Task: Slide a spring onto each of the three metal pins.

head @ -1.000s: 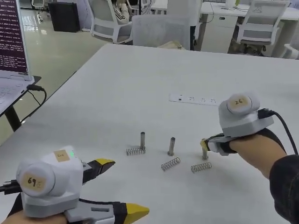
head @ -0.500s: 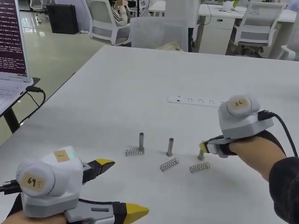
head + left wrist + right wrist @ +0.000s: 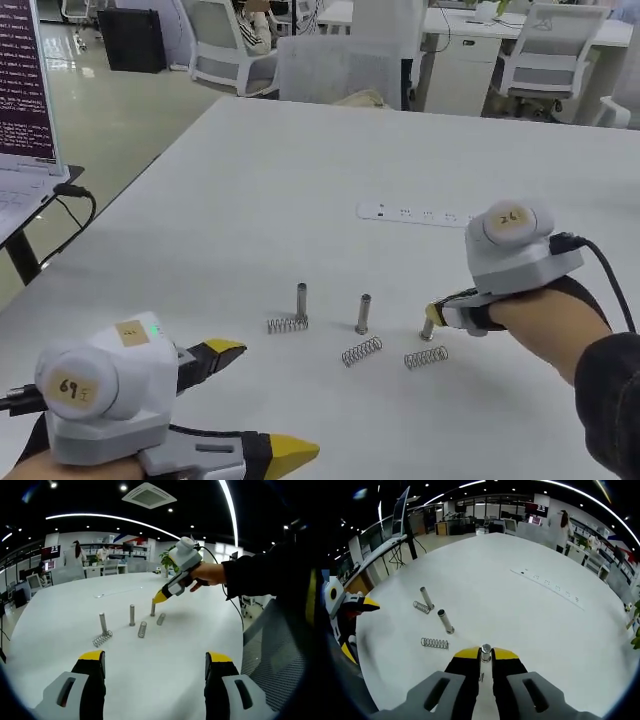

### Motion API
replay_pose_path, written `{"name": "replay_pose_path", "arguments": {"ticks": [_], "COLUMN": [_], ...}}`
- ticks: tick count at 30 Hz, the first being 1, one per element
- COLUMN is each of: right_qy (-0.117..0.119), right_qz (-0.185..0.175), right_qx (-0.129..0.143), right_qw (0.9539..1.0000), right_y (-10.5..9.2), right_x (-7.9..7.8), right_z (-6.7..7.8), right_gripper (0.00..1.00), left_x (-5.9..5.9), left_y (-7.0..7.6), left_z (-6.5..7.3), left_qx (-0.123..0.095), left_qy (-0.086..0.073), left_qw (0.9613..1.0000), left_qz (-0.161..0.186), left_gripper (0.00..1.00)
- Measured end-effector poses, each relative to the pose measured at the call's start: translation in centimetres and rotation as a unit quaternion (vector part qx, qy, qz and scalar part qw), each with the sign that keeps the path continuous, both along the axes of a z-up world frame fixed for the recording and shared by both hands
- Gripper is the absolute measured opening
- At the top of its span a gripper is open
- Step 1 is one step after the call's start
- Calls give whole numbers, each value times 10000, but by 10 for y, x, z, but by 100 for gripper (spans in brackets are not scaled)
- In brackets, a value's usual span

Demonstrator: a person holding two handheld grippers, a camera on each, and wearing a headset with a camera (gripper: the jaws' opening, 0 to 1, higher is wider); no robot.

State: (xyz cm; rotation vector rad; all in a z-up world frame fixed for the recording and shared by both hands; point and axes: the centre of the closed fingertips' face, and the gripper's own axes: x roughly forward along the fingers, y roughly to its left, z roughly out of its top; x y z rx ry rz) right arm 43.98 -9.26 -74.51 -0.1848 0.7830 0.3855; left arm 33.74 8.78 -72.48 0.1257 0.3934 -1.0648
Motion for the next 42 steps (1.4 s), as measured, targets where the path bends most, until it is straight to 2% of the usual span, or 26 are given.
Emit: {"name": "replay_pose_path", "arguments": {"ticks": [23, 35, 42], "right_qy": [-121, -381, -638], "right_qz": [88, 131, 131], "right_qx": [53, 60, 79], "right_qw": [9999, 9992, 9978], "right_y": [4, 1, -1], "right_x": [-2, -2, -2], "right_z": [6, 22, 33], "right_gripper": [10, 15, 27], "left_x": [-2, -3, -2], "left_y": [-2, -6, -9], "left_z": [-1, -3, -3], "left_qx": [44, 110, 178], "left_qy": [12, 12, -8], "left_qw": [10000, 9998, 9995], "left_qz": [-56, -151, -260], "left_gripper": [79, 78, 77]}}
